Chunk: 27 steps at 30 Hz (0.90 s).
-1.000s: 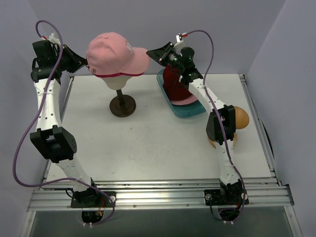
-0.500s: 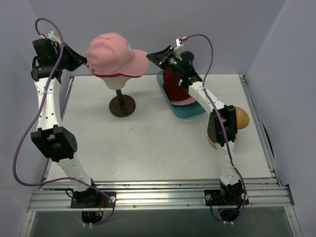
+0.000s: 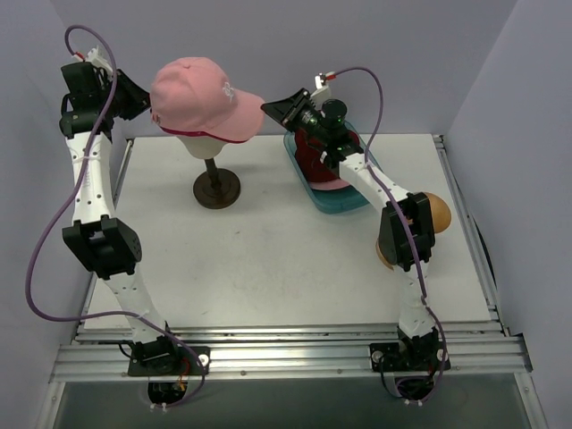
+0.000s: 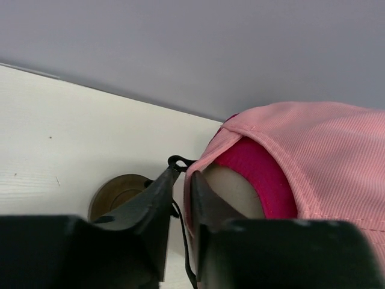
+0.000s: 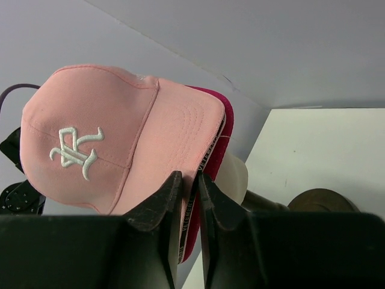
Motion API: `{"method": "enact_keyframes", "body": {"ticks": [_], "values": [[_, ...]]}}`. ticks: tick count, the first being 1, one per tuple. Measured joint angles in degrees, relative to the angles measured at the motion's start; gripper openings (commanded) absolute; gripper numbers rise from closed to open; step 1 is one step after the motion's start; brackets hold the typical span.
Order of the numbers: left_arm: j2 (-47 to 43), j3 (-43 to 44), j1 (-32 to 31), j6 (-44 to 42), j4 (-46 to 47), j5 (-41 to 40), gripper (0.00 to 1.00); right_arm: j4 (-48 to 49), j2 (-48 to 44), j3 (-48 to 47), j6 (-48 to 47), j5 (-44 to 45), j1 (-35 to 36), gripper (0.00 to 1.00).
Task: Stack the hats
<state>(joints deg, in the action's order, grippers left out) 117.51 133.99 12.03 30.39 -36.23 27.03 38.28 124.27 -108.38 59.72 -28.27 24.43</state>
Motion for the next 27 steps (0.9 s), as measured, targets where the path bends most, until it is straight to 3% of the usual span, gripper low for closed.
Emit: {"method": "enact_keyframes", "body": {"ticks": [8,11,21,27], "values": [[-3.2,-2.3,0.1,-1.2,-0.5,-4.4,0.72,0.5,-1.3,2.7,-1.1,-1.9,-2.1,0.39],[-6.8,-5.3,0.2,-1.3,-0.7,-6.7,0.96,0.5,-2.7,4.7,-1.0,-2.9,-4.5,0.45],[-16.7,-6.7,0.4,-1.1,-4.7,-14.4,0.94,-4.9,-13.2,11.3,-4.8,-3.9,-12.1,0.52],[-24.0,-11.3,0.3,-1.7,-6.5,-16.9,0.94,-22.2,-17.8,9.3,-17.8,4.4,-11.6,0.52]]}}
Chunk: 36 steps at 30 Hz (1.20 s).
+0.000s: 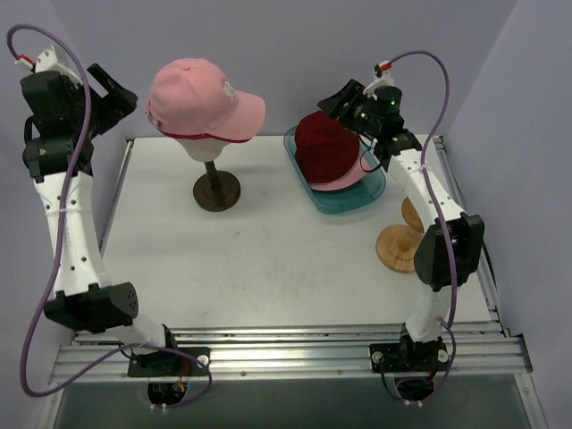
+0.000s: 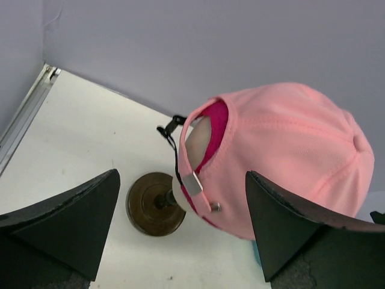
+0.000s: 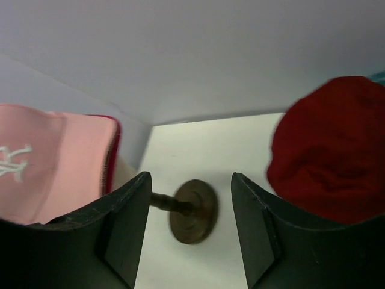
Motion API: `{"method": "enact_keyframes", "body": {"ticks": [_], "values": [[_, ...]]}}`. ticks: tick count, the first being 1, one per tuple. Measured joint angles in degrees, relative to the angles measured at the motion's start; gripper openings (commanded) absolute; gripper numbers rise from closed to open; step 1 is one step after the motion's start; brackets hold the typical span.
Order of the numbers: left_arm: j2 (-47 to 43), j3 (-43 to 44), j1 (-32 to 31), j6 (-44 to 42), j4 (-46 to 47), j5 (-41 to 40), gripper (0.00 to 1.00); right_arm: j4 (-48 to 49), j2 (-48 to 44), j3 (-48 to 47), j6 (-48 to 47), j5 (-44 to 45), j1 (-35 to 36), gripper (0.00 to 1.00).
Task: Stack the hats
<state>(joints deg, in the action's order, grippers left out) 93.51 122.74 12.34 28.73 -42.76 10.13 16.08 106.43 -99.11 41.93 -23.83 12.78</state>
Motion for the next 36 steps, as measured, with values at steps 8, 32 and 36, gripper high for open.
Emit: {"method": "enact_keyframes", "body": {"ticks": [8,32,36], "values": [[-18.4,-22.9,-22.7,-4.0,5.0,-7.6,0.94,-20.6,0.4,-5.3,-12.6,20.5,2.0,0.53],[-35.1,-67.5,-65.0,-8.2,29.9,-26.8,0.94,-20.3,21.0,-17.6,-30.7,41.5,12.9,0.60],[-37.7,-70.0,-67.7,-9.8,32.3,-30.8,0.94,-20.1,22.8,-20.4,-32.1,44.4,13.9,0.56]]}}
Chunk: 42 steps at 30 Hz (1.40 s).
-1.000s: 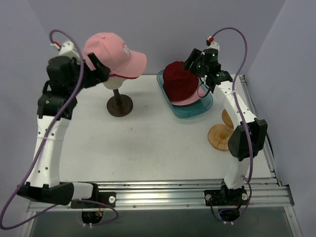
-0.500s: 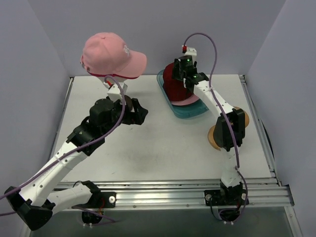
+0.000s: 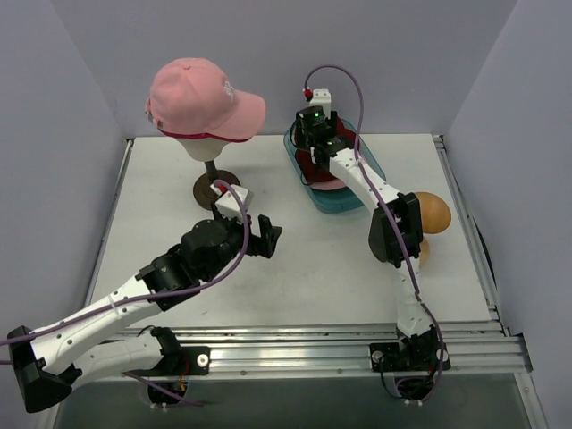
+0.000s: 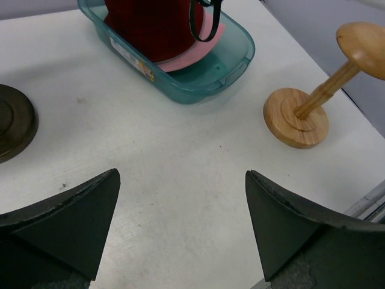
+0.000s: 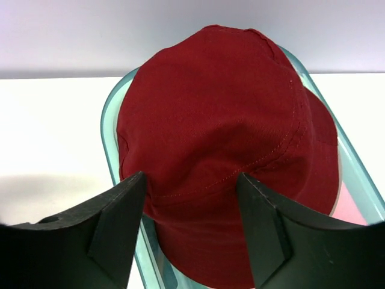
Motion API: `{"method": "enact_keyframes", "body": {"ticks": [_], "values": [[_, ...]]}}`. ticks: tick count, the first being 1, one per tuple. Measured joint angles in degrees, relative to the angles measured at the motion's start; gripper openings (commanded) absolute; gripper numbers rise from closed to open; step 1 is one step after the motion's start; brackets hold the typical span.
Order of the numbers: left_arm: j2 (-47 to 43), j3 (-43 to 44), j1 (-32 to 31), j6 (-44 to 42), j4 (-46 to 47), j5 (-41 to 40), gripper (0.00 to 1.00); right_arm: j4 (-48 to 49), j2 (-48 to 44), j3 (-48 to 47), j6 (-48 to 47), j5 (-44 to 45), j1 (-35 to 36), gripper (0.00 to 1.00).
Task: Stack the hats
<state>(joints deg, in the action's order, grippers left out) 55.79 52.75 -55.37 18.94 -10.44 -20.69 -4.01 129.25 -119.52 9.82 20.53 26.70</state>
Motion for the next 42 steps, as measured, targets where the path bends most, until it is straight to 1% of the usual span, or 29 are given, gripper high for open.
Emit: {"method": "enact_keyframes", "body": {"ticks": [3,4,6,7,8,9,17,21,24,26,29,32,33,36,38,39,42], "values": [[-2.8,-2.3,-0.2,-0.7,2.6,-2.8,0.94,0.2,1.1,-0.8,-1.2,2.4,0.7,0.43],[-3.9,-3.4,-0.2,-0.9,3.4,-3.8,0.94,0.2,1.5,-0.9,-1.4,3.1,0.8,0.32],[-5.8,-4.9,-0.2,-1.4,4.3,-5.7,0.94,0.4,2.3,-1.0,-2.3,4.2,1.1,0.20],[-6.6,-5.5,-0.2,-1.6,4.7,-6.4,0.94,0.3,2.7,-1.3,-2.5,4.5,1.1,0.09],[-7.3,-5.9,-0.2,-1.7,5.0,-7.0,0.94,0.2,3.1,-1.6,-2.7,4.8,1.1,0.02],[-7.8,-6.3,-0.2,-1.8,5.1,-7.7,0.94,0.1,3.6,-2.3,-2.8,5.0,1.1,0.00],[-8.8,-7.7,-0.3,-3.0,8.1,-11.3,0.94,-0.6,4.7,-5.8,-4.2,5.7,1.1,0.00],[-8.2,-7.7,-0.4,-3.1,8.1,-11.9,0.94,-1.2,2.3,-5.2,-4.9,5.9,1.1,0.00],[-8.3,-7.7,-0.4,-3.1,8.2,-11.9,0.94,0.1,-3.3,0.8,-5.2,6.4,1.1,0.00],[-8.5,-7.7,-0.4,-3.2,8.2,-11.9,0.94,1.8,-8.5,7.0,-5.1,6.9,1.1,0.00],[-9.0,-8.0,-0.4,-3.2,8.3,-11.9,0.94,3.3,-13.3,12.8,-4.4,7.2,1.1,0.00],[-9.1,-8.0,-0.4,-3.2,8.5,-11.9,0.94,2.8,-14.6,14.1,-3.2,7.3,1.1,0.07],[-9.1,-8.0,-0.4,-3.2,8.5,-11.9,0.94,2.5,-14.6,14.1,-2.8,7.3,1.1,0.13],[-9.3,-8.0,-0.4,-3.2,8.5,-11.9,0.94,0.4,-14.6,14.1,-2.0,7.1,1.1,0.24],[-9.7,-8.0,-0.4,-3.2,8.5,-11.9,0.94,-0.5,-14.6,14.1,-1.7,7.1,1.1,0.28],[-10.0,-8.0,-0.4,-3.2,8.5,-11.9,0.94,-1.1,-14.6,14.0,-1.5,7.1,1.1,0.33],[-10.6,-8.1,-0.4,-3.1,8.5,-11.9,0.94,-4.2,-14.6,12.5,-1.2,6.9,1.1,0.40]]}}
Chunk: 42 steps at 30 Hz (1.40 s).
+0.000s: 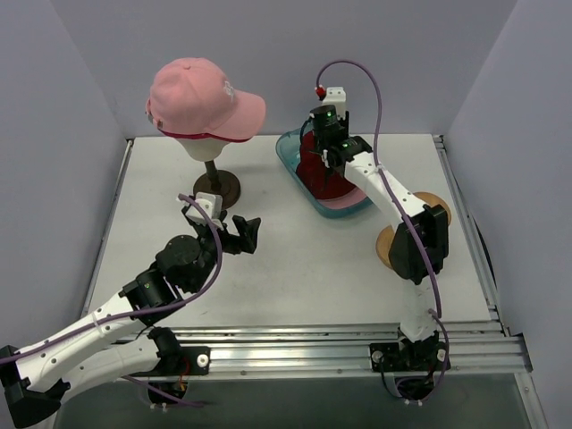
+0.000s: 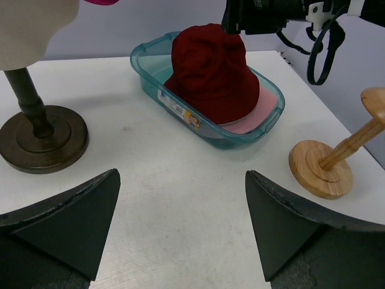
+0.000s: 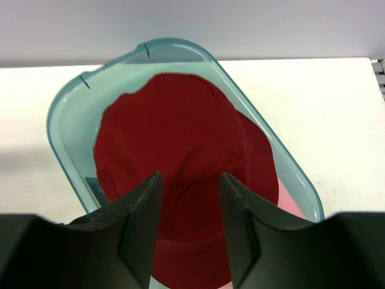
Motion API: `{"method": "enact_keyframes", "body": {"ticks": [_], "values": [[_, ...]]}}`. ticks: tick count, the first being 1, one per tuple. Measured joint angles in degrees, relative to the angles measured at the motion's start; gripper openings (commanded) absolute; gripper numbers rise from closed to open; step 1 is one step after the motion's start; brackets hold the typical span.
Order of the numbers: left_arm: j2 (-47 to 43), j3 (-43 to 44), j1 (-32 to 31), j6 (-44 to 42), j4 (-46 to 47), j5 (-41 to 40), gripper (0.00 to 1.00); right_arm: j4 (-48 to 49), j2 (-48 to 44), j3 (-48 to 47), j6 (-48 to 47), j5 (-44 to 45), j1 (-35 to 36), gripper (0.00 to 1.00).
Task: Stack the hats
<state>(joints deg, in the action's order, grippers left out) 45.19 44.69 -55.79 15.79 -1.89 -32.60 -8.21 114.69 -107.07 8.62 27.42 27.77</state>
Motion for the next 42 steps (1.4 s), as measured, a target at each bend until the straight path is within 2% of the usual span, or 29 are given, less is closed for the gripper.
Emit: {"method": "enact_keyframes", "body": {"ticks": [3,10,19,22,23,27,42], "values": [[-0.2,0.0,0.0,0.0,0.0,0.0,0.94,-1.1,0.0,-3.0,0.2,-0.6,0.0,0.43],[-0.2,0.0,0.0,0.0,0.0,0.0,0.94,-2.1,3.9,-13.5,0.1,-1.8,-0.6,0.45],[-0.2,0.0,-0.1,0.0,0.0,-0.1,0.94,-4.5,10.1,-13.6,0.3,-3.4,-1.2,0.41],[-0.2,0.0,-0.2,0.0,0.0,-0.1,0.94,-5.0,10.7,-13.5,0.2,-3.3,-1.2,0.31],[-0.2,0.0,-0.2,0.0,0.0,-0.1,0.94,-5.0,10.8,-13.5,0.3,-3.2,-1.2,0.20],[-0.4,0.0,-0.3,0.0,0.0,-0.1,0.94,-4.9,10.8,-13.5,0.1,-2.3,-1.2,0.00],[-0.4,0.0,-0.4,0.0,0.0,-0.2,0.94,-3.6,9.2,-12.0,-1.4,-1.7,-1.2,0.00]]}}
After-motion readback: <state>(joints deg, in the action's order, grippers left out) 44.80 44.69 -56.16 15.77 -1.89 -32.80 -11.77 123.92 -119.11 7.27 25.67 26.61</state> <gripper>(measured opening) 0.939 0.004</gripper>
